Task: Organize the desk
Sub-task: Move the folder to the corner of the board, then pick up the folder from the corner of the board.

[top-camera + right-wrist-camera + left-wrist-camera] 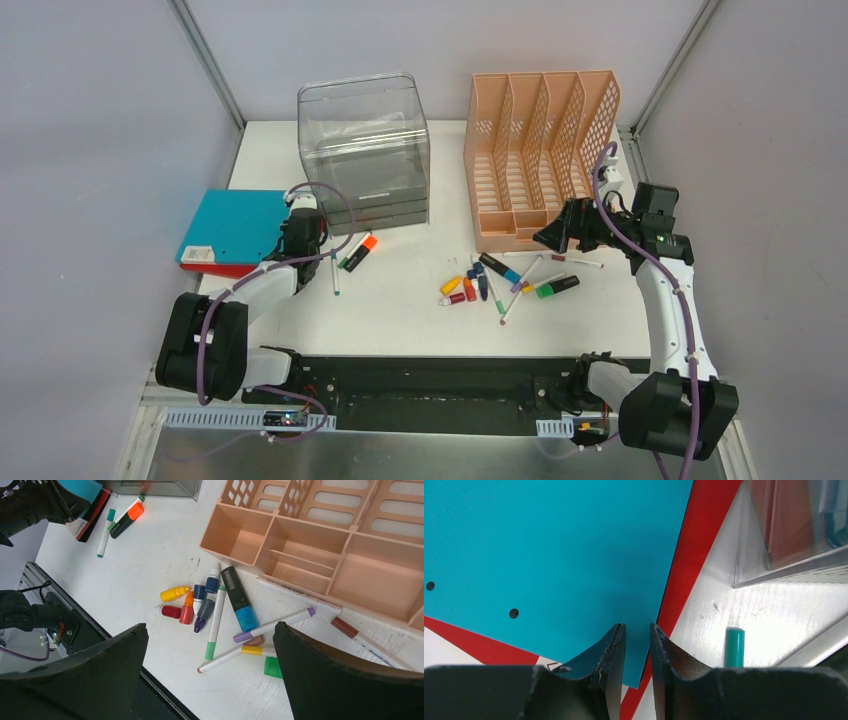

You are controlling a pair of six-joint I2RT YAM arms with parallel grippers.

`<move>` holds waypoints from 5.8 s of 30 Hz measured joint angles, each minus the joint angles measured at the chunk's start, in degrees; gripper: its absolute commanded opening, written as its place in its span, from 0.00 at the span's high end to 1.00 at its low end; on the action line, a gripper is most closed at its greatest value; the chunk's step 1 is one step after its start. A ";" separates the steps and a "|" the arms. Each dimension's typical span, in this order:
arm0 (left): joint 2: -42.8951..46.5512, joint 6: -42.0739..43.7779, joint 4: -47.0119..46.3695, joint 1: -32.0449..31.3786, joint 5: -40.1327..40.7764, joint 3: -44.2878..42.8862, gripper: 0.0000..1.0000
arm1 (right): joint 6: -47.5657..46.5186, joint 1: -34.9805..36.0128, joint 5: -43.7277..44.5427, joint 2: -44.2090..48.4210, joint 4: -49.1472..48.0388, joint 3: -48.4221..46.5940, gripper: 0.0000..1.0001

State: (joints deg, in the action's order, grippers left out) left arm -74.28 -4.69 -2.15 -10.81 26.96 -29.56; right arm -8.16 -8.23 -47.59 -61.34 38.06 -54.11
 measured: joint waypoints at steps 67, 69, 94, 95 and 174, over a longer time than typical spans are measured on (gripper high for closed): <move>-11.08 6.27 7.87 -11.65 19.15 -8.22 1.00 | -0.52 0.02 -0.22 0.07 0.00 0.00 0.00; -11.30 6.88 8.26 -12.70 20.44 -8.26 1.00 | -0.52 0.02 -0.24 0.09 0.00 0.00 0.00; -3.37 6.36 20.39 -25.24 17.00 -10.71 1.00 | -0.55 0.02 -0.22 0.11 0.02 0.00 0.00; -3.76 6.27 20.85 -25.24 16.44 -10.91 1.00 | -0.55 0.02 -0.22 0.11 0.02 0.00 0.00; 21.14 -82.73 -18.05 -5.57 1.31 27.58 0.35 | -1.20 0.02 -0.17 1.57 0.48 0.00 0.00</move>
State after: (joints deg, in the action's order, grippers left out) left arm -53.15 -87.42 -20.21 -16.38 28.27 -1.98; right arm -9.37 -8.21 -47.77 -59.77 38.54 -54.11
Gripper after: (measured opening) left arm 0.672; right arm 0.996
